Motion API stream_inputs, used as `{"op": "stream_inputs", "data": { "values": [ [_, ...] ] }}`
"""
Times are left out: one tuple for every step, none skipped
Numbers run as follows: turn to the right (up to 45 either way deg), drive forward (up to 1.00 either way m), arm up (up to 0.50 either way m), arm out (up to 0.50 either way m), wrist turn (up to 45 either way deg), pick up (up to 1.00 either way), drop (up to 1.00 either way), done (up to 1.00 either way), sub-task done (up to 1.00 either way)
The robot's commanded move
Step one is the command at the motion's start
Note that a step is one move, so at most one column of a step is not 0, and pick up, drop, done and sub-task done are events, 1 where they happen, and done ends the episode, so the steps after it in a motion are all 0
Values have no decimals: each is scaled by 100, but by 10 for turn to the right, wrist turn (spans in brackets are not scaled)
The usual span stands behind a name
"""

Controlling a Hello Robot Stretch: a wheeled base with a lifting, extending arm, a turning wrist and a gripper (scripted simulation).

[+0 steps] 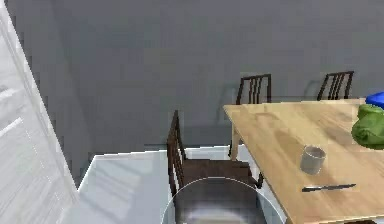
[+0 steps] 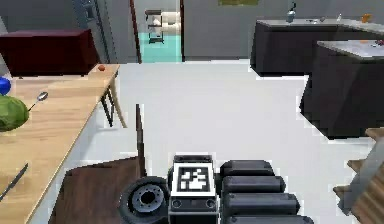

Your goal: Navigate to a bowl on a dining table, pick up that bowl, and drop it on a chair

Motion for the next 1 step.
{"op": "stream_inputs", "data": {
  "values": [
    [420, 0, 0, 0, 0, 0, 0, 0, 0]
  ]
}}
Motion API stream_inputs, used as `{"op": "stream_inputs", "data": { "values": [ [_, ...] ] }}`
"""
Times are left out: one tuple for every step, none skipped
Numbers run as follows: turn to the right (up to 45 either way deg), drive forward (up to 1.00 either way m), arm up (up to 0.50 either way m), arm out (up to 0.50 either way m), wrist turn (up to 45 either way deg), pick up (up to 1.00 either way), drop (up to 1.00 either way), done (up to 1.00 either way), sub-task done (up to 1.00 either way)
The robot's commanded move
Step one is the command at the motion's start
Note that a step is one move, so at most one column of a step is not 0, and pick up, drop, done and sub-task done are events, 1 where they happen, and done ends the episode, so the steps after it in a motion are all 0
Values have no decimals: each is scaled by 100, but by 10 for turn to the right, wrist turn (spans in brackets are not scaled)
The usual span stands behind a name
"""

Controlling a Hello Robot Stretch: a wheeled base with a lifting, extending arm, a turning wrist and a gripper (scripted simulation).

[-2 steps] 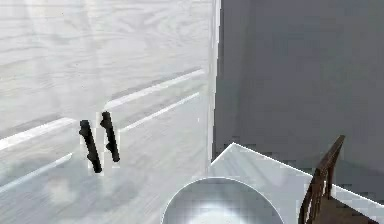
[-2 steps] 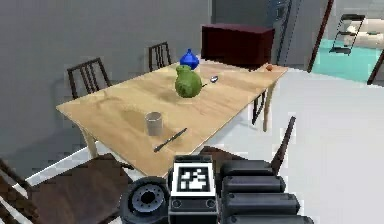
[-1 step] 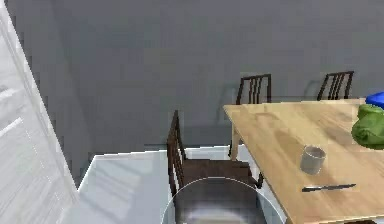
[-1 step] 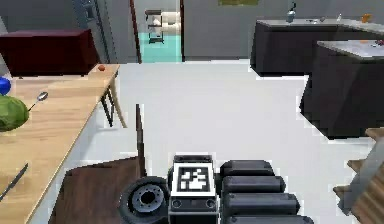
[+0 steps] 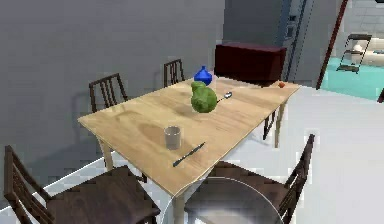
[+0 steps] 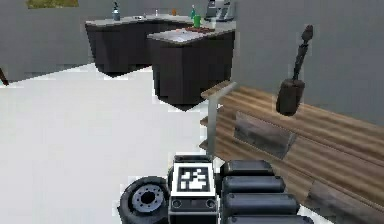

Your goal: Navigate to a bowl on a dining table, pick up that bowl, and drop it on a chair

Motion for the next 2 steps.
{"op": "stream_inputs", "data": {
  "values": [
    [0, 10, 0, 0, 0, 0, 0, 0, 0],
    [-450, 0, 0, 0, 0, 0, 0, 0, 0]
  ]
}}
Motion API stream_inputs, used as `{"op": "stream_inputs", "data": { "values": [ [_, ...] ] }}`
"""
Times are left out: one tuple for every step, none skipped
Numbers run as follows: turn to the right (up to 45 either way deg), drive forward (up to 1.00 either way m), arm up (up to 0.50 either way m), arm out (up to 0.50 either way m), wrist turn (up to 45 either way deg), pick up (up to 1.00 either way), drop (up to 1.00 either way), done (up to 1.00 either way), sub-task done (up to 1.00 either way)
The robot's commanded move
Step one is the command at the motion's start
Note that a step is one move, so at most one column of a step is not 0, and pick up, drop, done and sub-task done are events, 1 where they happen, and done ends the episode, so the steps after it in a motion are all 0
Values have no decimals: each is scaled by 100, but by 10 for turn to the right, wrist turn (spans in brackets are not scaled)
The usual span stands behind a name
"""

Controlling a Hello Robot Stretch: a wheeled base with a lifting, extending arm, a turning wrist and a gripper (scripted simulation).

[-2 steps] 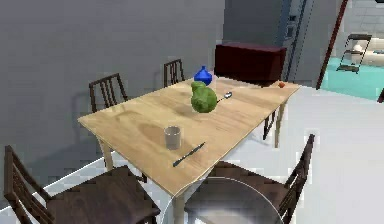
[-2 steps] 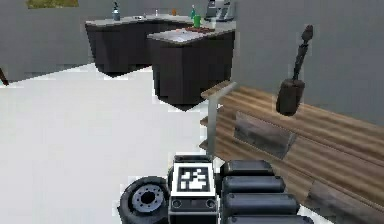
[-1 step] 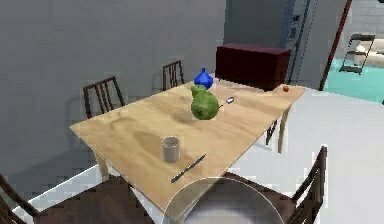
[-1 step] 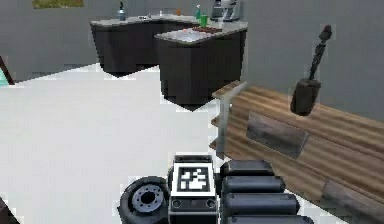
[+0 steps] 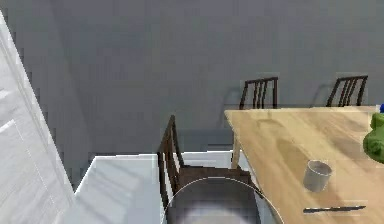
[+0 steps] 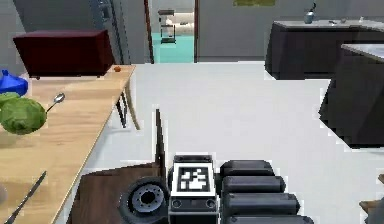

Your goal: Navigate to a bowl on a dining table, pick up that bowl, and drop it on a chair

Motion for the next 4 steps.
{"op": "stream_inputs", "data": {
  "values": [
    [-300, 0, 0, 0, 0, 0, 0, 0, 0],
    [450, 0, 0, 0, 0, 0, 0, 0, 0],
    [240, 0, 0, 0, 0, 0, 0, 0, 0],
    [-450, 0, 0, 0, 0, 0, 0, 0, 0]
  ]
}}
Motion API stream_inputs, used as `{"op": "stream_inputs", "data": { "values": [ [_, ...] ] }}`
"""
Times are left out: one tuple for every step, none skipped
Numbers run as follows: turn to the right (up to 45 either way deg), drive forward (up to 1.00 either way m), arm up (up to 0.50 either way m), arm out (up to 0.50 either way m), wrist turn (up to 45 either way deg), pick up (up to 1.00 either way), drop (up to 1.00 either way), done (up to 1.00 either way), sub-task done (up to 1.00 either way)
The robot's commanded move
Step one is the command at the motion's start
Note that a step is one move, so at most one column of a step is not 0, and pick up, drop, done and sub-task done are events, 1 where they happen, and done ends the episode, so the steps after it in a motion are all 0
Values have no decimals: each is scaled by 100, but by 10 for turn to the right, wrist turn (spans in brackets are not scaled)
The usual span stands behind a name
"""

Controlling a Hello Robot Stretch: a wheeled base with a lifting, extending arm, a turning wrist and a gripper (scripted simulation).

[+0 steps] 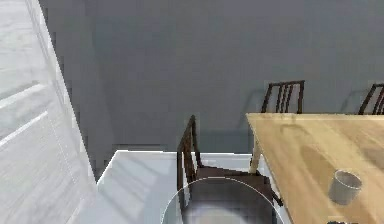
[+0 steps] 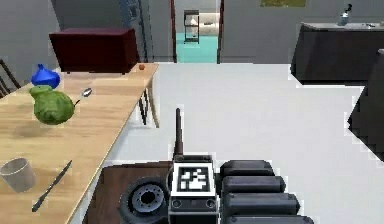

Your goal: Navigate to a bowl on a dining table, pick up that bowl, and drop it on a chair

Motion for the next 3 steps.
{"op": "stream_inputs", "data": {
  "values": [
    [-180, 0, 0, 0, 0, 0, 0, 0, 0],
    [450, 0, 0, 0, 0, 0, 0, 0, 0],
    [120, 0, 0, 0, 0, 0, 0, 0, 0]
  ]
}}
